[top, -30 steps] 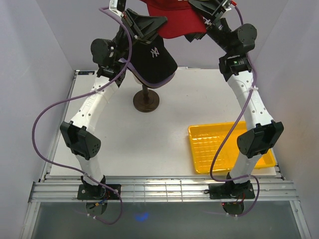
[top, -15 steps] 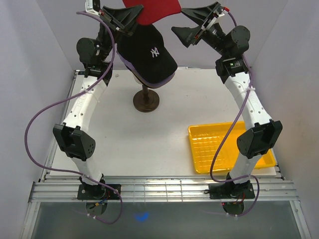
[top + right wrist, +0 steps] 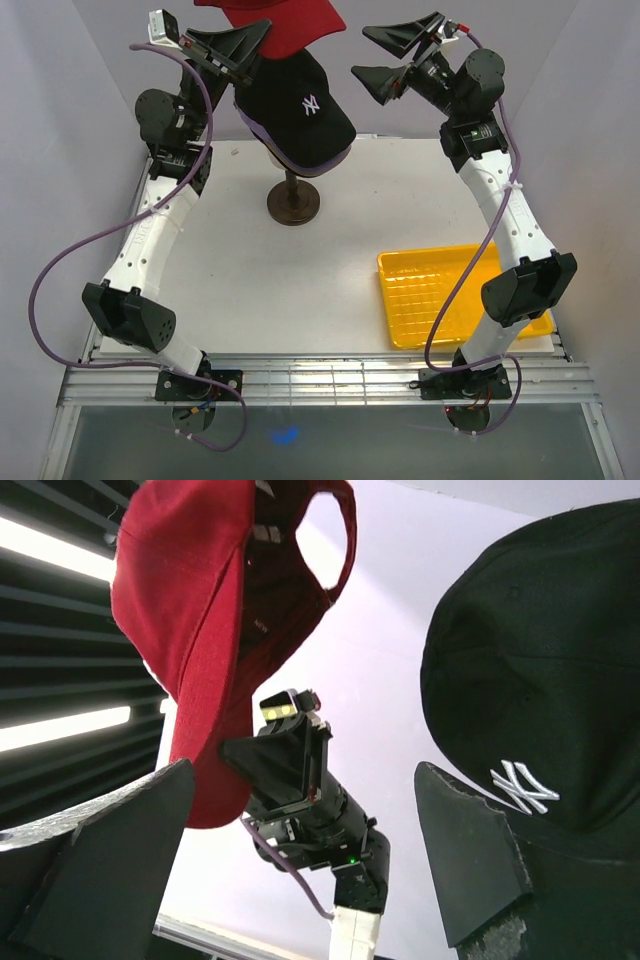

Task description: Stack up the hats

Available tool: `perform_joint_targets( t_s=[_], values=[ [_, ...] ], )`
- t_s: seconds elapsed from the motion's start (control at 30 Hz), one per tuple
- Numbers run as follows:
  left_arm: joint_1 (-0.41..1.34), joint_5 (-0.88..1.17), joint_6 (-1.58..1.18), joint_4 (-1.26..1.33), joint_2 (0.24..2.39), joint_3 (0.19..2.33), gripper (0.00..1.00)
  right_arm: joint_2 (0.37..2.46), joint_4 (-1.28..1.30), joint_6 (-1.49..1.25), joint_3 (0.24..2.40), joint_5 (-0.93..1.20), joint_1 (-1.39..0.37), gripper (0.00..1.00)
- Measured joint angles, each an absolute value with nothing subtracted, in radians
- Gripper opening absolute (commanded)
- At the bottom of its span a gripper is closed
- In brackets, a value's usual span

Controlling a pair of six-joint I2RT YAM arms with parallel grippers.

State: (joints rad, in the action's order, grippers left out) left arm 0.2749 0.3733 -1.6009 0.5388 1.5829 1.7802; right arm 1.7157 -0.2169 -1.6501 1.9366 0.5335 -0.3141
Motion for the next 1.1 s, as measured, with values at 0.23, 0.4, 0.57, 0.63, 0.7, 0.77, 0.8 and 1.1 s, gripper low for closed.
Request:
perform_joint_targets(
  t_s=[0.23, 0.4, 0.57, 0.63, 0.7, 0.77, 0.8, 1.1],
  values=[
    [0.277, 0.342, -1.569, 0.530, 1.514, 1.686, 0.00, 1.717, -0.150, -1.619, 1.984, 0.522, -0.323, 0.93],
    [0.286, 0.328, -1.555, 0.527, 1.511, 1.621, 0.00, 1.717, -0.139, -1.611, 1.994, 0.500, -0.347, 0.91],
    [0.296, 0.322, -1.544, 0.520, 1.513, 1.578, 0.00, 1.716, -0.112, -1.592, 1.994, 0.461, -0.402, 0.89],
    [0.299, 0.320, -1.539, 0.521, 1.513, 1.578, 0.00, 1.716, -0.105, -1.588, 1.993, 0.448, -0.429, 0.88],
    [0.302, 0.320, -1.534, 0.529, 1.513, 1.578, 0.00, 1.716, -0.103, -1.588, 1.993, 0.440, -0.449, 0.86],
    [0.304, 0.321, -1.531, 0.532, 1.513, 1.578, 0.00, 1.716, -0.102, -1.586, 1.993, 0.430, -0.468, 0.84],
    [0.305, 0.321, -1.530, 0.535, 1.513, 1.578, 0.00, 1.716, -0.101, -1.585, 1.994, 0.424, -0.474, 0.82],
    [0.318, 0.328, -1.519, 0.592, 1.508, 1.498, 0.00, 1.716, -0.047, -1.586, 2.012, 0.363, -0.483, 0.63]
  ],
)
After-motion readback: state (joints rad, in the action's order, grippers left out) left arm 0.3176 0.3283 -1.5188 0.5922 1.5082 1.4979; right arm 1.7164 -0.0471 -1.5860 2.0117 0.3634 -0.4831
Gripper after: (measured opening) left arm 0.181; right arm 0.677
